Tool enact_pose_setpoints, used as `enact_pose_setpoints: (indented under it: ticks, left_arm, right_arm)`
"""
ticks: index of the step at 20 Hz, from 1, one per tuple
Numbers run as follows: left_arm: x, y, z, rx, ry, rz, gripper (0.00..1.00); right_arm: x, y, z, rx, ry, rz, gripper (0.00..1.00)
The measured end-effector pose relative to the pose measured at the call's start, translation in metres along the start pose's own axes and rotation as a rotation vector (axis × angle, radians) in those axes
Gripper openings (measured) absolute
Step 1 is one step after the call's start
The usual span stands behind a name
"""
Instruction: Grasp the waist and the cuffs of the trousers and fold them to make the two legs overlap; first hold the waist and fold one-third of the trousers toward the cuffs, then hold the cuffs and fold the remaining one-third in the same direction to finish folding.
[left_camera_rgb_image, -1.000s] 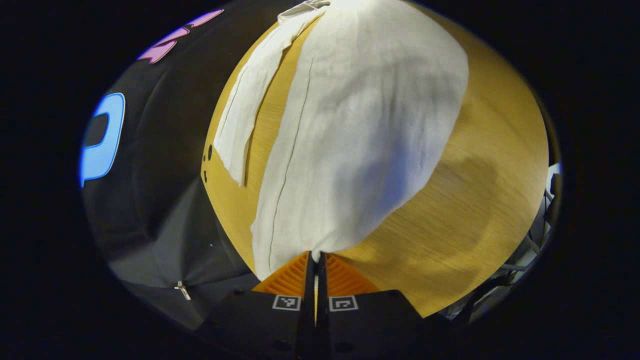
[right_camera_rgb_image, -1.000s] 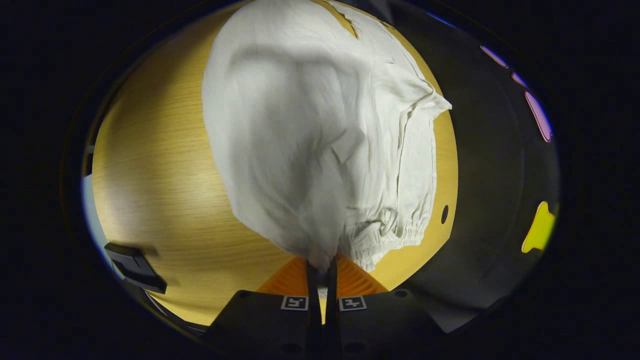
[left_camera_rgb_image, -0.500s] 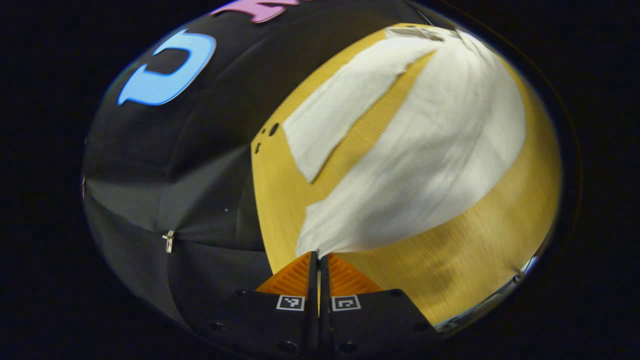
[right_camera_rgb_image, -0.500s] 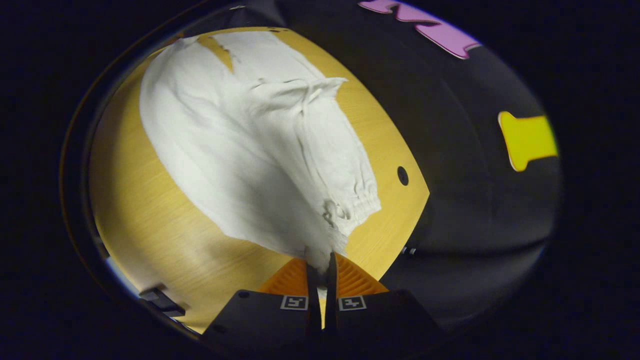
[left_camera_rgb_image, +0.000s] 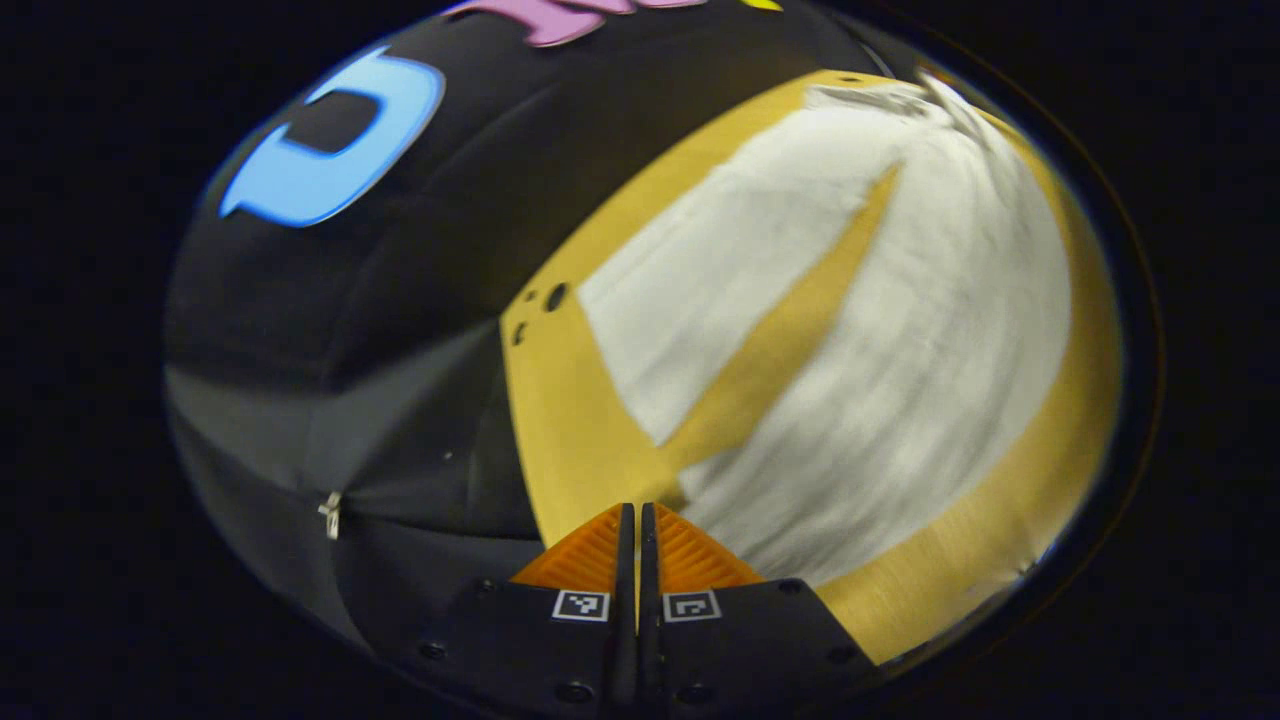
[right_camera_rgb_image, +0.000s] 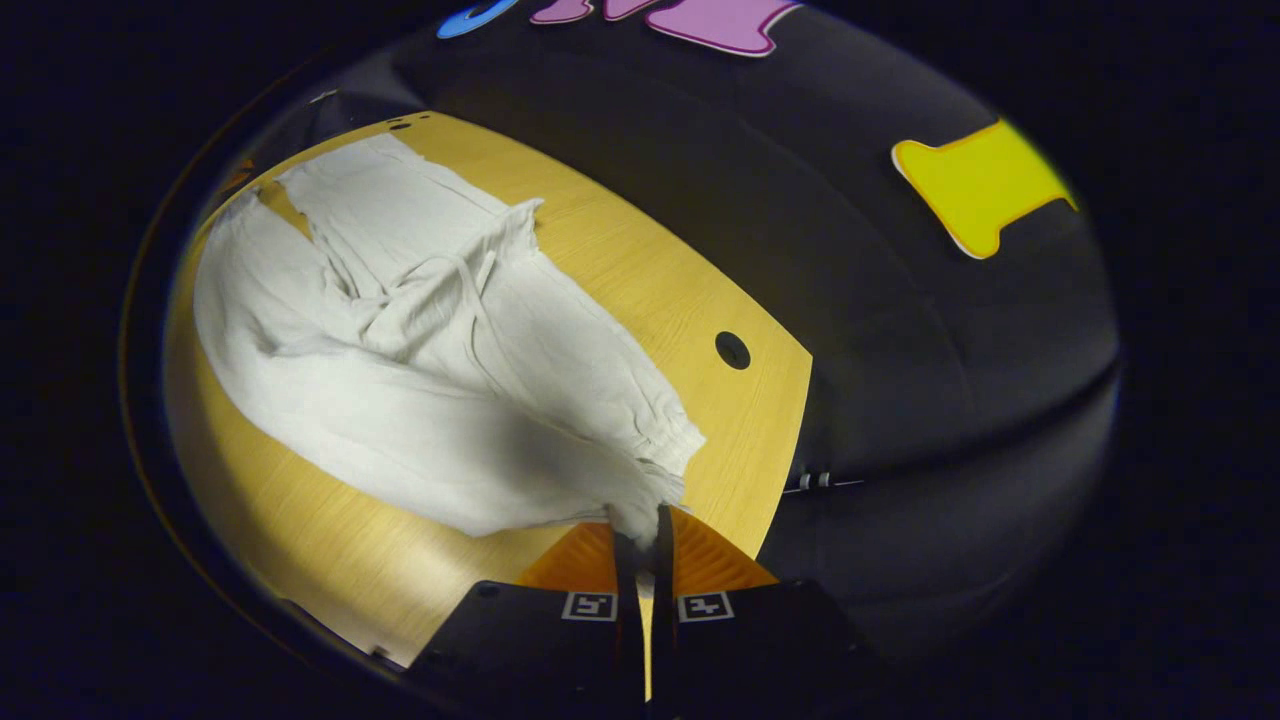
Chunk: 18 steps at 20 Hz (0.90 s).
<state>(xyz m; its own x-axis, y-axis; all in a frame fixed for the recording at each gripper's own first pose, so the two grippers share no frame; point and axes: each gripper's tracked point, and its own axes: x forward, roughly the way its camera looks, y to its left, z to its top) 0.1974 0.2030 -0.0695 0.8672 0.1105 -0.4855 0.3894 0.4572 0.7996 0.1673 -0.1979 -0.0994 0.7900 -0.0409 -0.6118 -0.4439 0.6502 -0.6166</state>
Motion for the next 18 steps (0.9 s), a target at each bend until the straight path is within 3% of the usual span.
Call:
enact_pose_setpoints:
  ticks: [1, 2, 5, 8, 10, 12, 14, 15, 18]
  left_arm:
    - [-0.003, -0.019, -0.006, 0.085, 0.008, -0.073, 0.06]
    - [-0.012, -0.036, -0.015, 0.175, 0.027, -0.123, 0.17]
    - [-0.016, -0.072, -0.022, 0.367, 0.017, -0.195, 0.67]
    - [-0.001, -0.072, -0.011, 0.376, 0.021, -0.103, 0.74]
    - [0.012, -0.065, 0.000, 0.391, 0.031, -0.066, 0.69]
    - [0.027, -0.062, 0.010, 0.442, 0.031, -0.050, 0.53]
    - [0.037, -0.059, 0.017, 0.491, 0.016, -0.002, 0.17]
    - [0.041, -0.055, 0.020, 0.483, 0.008, 0.024, 0.06]
    - [0.042, -0.052, 0.024, 0.281, -0.009, 0.025, 0.05]
  right_arm:
    - [0.000, 0.005, -0.002, -0.031, 0.001, 0.008, 0.07]
    - [0.001, 0.010, -0.004, -0.057, 0.002, 0.011, 0.07]
    - [0.001, 0.017, -0.008, -0.096, 0.010, 0.019, 0.07]
    - [0.001, 0.017, -0.011, -0.094, 0.024, 0.020, 0.07]
    - [0.002, 0.017, -0.010, -0.091, 0.028, 0.021, 0.07]
    - [0.003, 0.020, -0.010, -0.104, 0.031, 0.024, 0.07]
    - [0.001, 0.024, -0.009, -0.127, 0.032, 0.023, 0.07]
    - [0.000, 0.025, -0.009, -0.135, 0.033, 0.022, 0.07]
    - [0.001, 0.023, -0.012, -0.088, 0.039, 0.021, 0.07]
